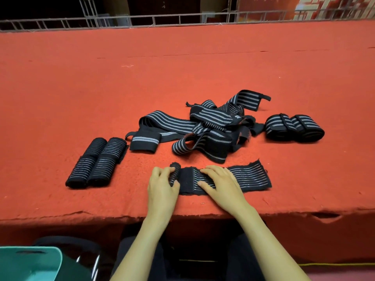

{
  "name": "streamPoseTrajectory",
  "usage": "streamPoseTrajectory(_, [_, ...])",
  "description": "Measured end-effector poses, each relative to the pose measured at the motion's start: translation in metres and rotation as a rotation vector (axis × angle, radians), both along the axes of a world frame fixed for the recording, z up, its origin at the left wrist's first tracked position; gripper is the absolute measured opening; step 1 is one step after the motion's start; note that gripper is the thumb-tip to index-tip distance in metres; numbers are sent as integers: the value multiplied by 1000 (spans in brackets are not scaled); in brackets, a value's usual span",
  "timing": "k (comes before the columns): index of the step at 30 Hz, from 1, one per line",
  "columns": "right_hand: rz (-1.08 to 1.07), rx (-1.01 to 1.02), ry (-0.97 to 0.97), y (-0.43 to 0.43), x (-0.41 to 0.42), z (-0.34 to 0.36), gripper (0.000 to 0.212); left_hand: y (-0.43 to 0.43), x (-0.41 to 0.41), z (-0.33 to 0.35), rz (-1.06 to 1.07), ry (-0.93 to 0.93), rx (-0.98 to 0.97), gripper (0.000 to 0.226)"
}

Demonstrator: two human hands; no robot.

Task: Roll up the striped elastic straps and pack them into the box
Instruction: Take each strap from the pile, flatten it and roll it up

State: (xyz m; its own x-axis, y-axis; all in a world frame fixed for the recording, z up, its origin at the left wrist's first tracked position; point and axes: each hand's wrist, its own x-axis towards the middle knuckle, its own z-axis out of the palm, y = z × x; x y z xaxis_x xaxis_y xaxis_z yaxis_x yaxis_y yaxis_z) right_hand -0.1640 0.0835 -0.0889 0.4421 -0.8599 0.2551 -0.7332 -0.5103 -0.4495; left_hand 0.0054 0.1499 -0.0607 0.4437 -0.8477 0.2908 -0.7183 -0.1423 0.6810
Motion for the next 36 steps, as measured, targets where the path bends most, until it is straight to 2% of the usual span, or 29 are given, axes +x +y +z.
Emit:
streamPoseTrajectory(4, [-27, 16, 7, 0, -11, 2, 47, -6, -15, -8, -120, -59, -26, 30])
streamPoseTrajectory(7, [-41, 23, 9, -1, -16, 3, 48, -9, -12, -2, -214, 24, -3, 26])
streamPoseTrajectory(9, [-38, 26, 11, 0, -17, 3, 48, -9, -5, 2, -259, 130, 41, 42])
streamPoseTrajectory(11, [-42, 29, 2, 0, -17, 4, 48, -8, 1, 3, -237, 219, 62, 52])
streamPoseTrajectory(14, [-45, 26, 1, 1, -17, 4, 48, -10, 2, -2, -129, 233, 140, 52])
streamPoseTrajectory(17, [-66, 33, 12, 0, -20, 7, 51, -13, -2, -1, -108, 269, 227, 48])
streamPoseTrajectory(20, [-134, 48, 52, -5, -33, 9, 59, -15, -12, 1, -79, 191, 170, 44])
streamPoseTrajectory(24, [-181, 53, 38, -9, -50, 7, 76, -12, -40, 2, -89, -64, 29, 32])
streamPoseTrajectory(27, [-220, 58, 41, -10, -56, 5, 82, -15, -54, -4, -142, -184, -29, 32])
streamPoseTrajectory(31, [-421, 16, -4, -15, -73, 2, 77, -17, -54, -10, -228, -200, -60, 30])
streamPoseTrajectory(35, [-682, 56, -114, -16, -96, 6, 58, -15, -58, -7, -338, -75, -28, 43])
streamPoseTrajectory(36, [-709, 69, -128, -16, -99, 8, 48, -16, -58, -6, -352, -32, -15, 37])
